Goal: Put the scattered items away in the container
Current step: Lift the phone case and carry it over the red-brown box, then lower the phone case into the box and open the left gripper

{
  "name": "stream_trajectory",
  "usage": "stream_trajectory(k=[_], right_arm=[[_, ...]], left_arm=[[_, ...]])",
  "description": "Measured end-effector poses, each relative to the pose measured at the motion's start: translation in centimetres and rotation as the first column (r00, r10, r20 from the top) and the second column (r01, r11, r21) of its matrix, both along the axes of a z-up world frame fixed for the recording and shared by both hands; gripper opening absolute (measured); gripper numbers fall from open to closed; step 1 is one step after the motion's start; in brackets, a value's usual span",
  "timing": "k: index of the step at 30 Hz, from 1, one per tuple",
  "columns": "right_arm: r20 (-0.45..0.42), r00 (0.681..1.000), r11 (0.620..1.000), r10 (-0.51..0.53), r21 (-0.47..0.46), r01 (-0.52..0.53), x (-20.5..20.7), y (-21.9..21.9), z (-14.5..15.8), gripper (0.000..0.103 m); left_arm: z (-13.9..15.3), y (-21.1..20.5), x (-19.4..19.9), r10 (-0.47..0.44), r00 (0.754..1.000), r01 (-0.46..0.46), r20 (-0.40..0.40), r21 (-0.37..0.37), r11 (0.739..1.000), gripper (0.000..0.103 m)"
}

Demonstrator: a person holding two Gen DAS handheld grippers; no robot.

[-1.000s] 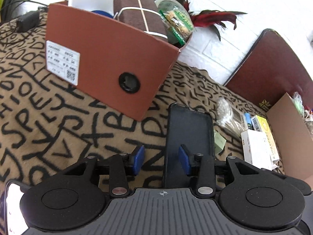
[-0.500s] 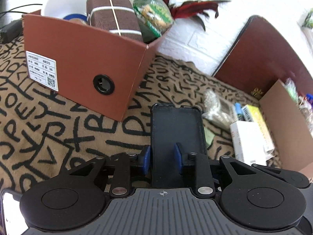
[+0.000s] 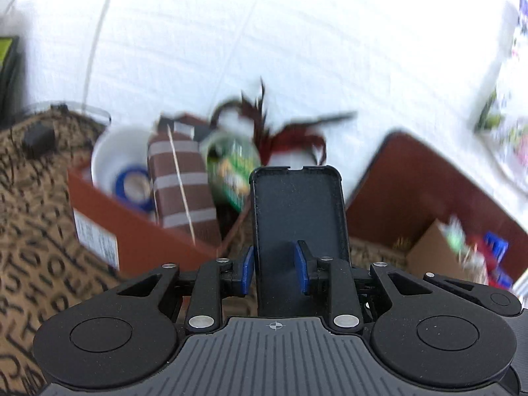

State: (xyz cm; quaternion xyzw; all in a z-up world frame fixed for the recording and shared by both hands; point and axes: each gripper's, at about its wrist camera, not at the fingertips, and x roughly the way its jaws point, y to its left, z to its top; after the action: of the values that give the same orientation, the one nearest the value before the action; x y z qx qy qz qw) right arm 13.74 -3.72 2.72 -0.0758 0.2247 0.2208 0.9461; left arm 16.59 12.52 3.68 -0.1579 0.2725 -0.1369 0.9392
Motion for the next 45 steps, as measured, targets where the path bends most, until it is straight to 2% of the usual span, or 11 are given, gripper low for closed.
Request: stream_trajectory(k=[7, 13, 17, 24, 26, 27, 30, 36, 39, 41, 45], right_arm=[[0.118, 0.992, 0.998, 0.031, -0.052, -0.025, 3.8, 1.9, 4.3, 0.022], [0.182, 0.981, 0.993, 0.062, -0.110, -0.042, 8.3, 3.5, 7.0, 0.022], [0.175, 0.980, 0.986, 0.091, -0.157, -0.064, 11.6, 5.1, 6.5, 0.022], [0.117, 0.984, 0.975, 0.132, -0.193, -0.108, 16.5, 8.1, 3.6, 0.022], [0.085, 0.986, 0.971, 0.145, -0.203, -0.125, 17.8, 8.6, 2.5, 0.023], [0.072, 0.986, 0.967, 0.151, -0.216, -0.133, 18.3, 8.9, 1.9, 0.025], [0.070, 0.986, 0.958, 0.149, -0.259, -0.126, 19.0, 9.2, 0.1, 0.039], [0.064, 0.990, 0.974, 0.125, -0.199, -0.110, 19.6, 8.1, -0.4, 0.060], [0.077, 0.989, 0.974, 0.124, -0.200, -0.106, 19.3, 8.1, -0.1, 0.065], [0.093, 0.989, 0.975, 0.117, -0.199, -0.096, 19.0, 8.0, 0.0, 0.077], [0.109, 0.989, 0.978, 0.102, -0.195, -0.080, 18.6, 7.8, 0.3, 0.080]], left_arm=[[5.0, 1.5, 3.7, 0.063, 0.995, -0.061, 0.074, -0.030, 0.998, 0.029], [6.9, 2.3, 7.7, 0.099, 0.989, -0.094, 0.108, -0.046, 0.994, 0.030], [6.6, 3.2, 11.2, 0.129, 0.989, -0.124, 0.078, -0.067, 0.990, 0.030], [3.3, 5.0, 16.3, 0.170, 0.985, -0.170, -0.007, -0.055, 0.984, 0.033], [2.3, 5.4, 17.7, 0.167, 0.985, -0.170, -0.047, -0.054, 0.984, 0.044], [1.7, 5.5, 18.4, 0.159, 0.985, -0.163, -0.072, -0.057, 0.985, 0.045], [0.3, 6.1, 19.2, 0.168, 0.980, -0.175, -0.108, -0.063, 0.983, 0.064], [-0.1, 7.4, 19.3, 0.161, 0.984, -0.169, -0.077, -0.108, 0.980, 0.069], [0.3, 7.2, 18.8, 0.167, 0.985, -0.171, -0.047, -0.097, 0.980, 0.081], [0.6, 7.0, 18.2, 0.180, 0.983, -0.181, -0.025, -0.089, 0.979, 0.090], [0.9, 7.4, 17.8, 0.192, 0.981, -0.193, -0.026, -0.094, 0.977, 0.091]])
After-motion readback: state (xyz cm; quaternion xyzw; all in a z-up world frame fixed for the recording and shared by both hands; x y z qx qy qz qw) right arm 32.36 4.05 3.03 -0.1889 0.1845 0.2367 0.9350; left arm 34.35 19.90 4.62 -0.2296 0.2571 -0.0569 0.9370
